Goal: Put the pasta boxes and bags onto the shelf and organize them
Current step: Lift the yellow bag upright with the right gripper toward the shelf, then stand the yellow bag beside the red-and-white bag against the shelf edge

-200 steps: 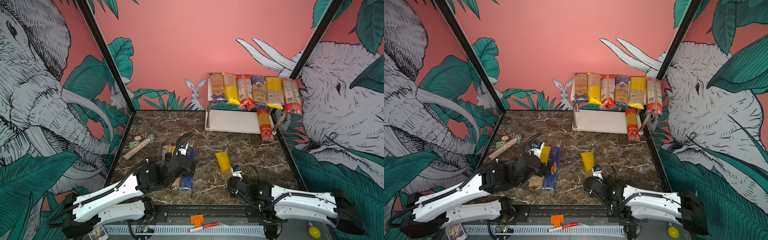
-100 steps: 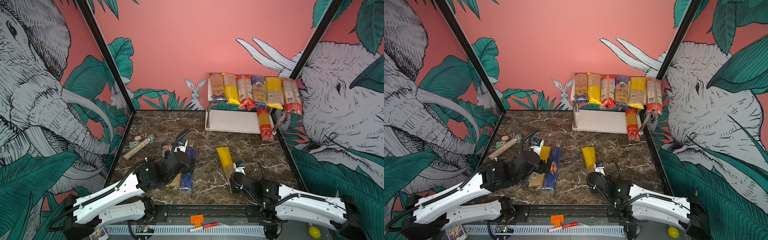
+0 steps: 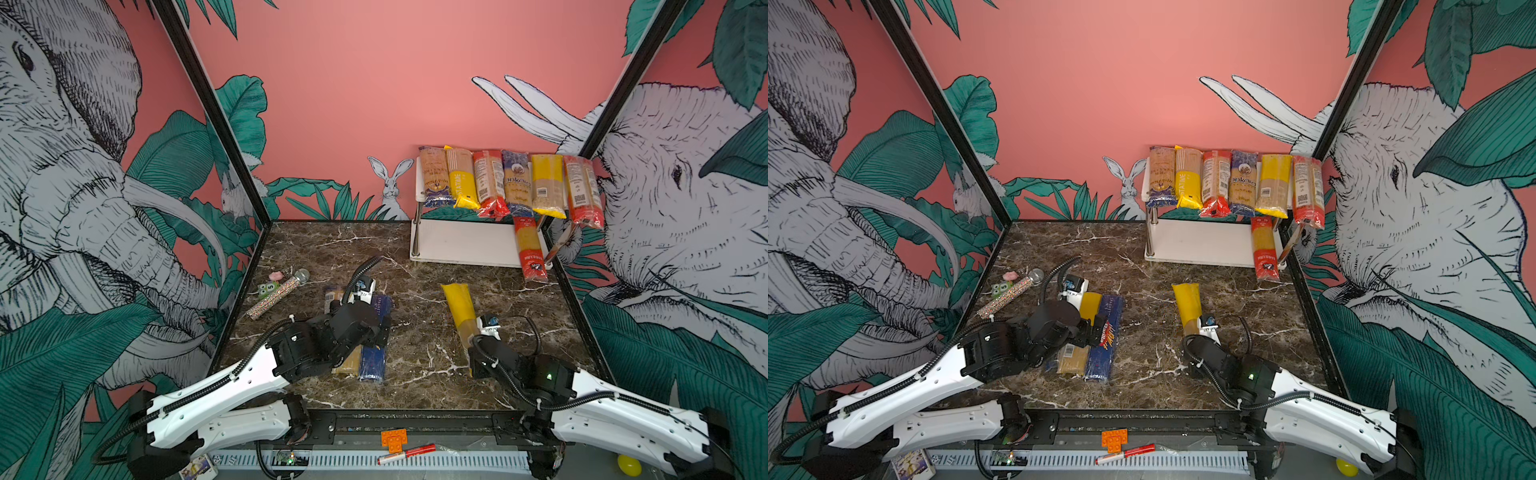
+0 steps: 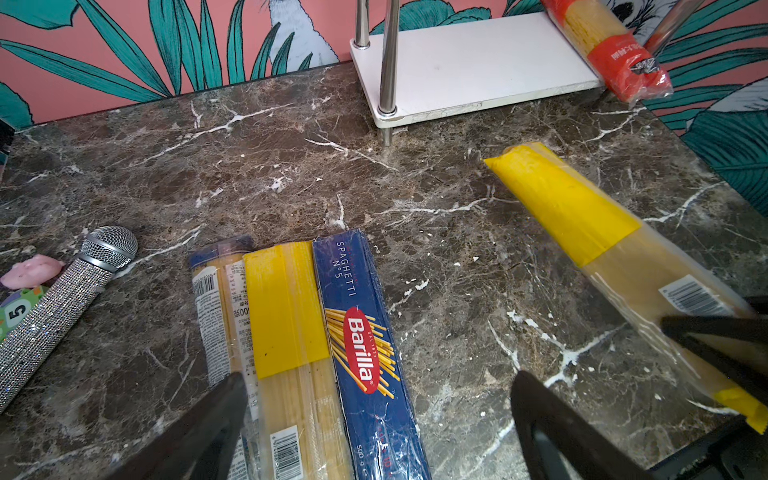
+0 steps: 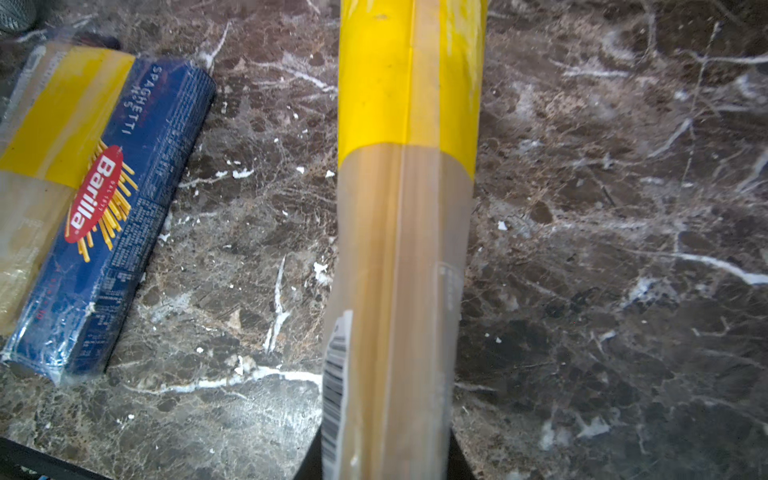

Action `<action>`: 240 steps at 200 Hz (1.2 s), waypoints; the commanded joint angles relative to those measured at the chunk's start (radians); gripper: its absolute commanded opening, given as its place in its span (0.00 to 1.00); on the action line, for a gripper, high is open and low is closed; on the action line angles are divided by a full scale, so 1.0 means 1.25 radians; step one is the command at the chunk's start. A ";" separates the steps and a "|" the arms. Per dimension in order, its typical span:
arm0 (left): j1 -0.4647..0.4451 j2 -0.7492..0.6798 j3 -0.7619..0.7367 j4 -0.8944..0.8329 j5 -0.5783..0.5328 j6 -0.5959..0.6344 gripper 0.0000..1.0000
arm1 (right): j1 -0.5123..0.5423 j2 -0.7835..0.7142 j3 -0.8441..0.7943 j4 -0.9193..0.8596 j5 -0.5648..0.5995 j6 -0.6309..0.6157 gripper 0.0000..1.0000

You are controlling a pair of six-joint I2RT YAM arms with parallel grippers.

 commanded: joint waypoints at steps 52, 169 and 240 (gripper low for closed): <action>0.063 0.017 0.048 0.021 0.045 0.047 0.99 | -0.204 0.030 0.133 0.098 0.004 -0.187 0.00; 0.253 0.090 0.116 0.050 0.200 0.135 0.99 | -0.615 0.388 0.334 0.326 -0.250 -0.374 0.00; 0.407 0.160 0.164 0.079 0.330 0.194 0.99 | -0.740 0.685 0.486 0.439 -0.307 -0.426 0.00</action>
